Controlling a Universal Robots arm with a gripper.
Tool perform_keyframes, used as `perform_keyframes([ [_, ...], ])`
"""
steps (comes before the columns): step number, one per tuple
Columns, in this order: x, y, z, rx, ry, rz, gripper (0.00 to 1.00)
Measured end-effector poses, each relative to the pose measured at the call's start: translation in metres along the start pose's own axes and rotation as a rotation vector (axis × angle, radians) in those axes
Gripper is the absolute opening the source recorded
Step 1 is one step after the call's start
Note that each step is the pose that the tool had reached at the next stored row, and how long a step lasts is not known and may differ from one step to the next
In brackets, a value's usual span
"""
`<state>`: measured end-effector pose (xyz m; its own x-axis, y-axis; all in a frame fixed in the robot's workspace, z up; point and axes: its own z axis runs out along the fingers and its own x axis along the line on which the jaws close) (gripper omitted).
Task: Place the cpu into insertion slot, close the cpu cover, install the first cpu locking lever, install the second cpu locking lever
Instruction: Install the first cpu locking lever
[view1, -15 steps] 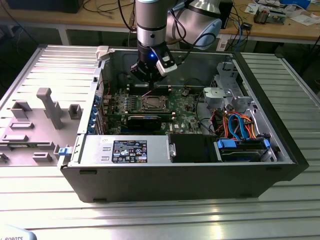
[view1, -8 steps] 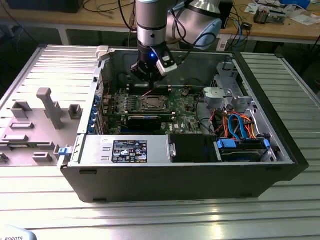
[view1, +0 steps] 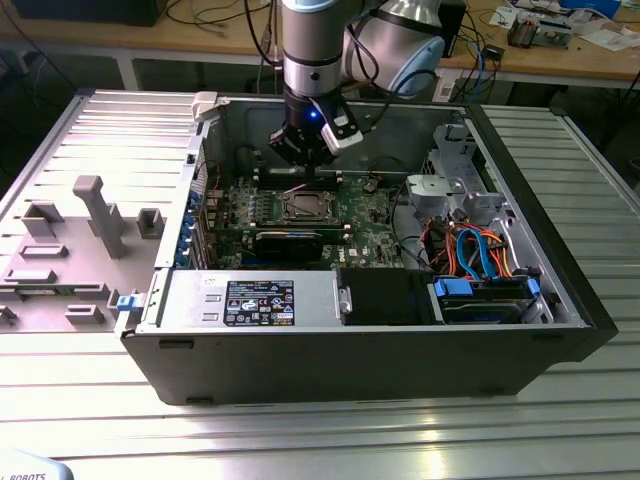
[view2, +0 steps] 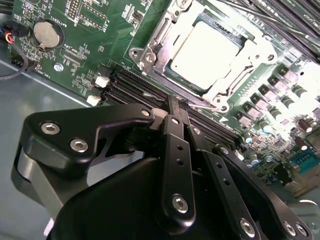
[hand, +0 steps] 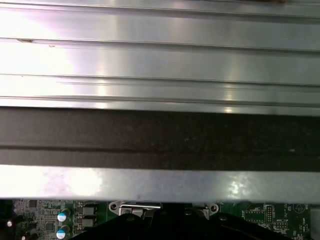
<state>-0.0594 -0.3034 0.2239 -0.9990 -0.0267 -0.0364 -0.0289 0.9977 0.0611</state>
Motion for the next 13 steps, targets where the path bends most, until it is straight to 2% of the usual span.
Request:
perform_keyframes([
  [5,-0.005,-0.0005,0.0062,0.0,0.0,0.0,0.11],
  [13,-0.0081,-0.001,0.0127,0.0,0.0,0.0,0.11],
])
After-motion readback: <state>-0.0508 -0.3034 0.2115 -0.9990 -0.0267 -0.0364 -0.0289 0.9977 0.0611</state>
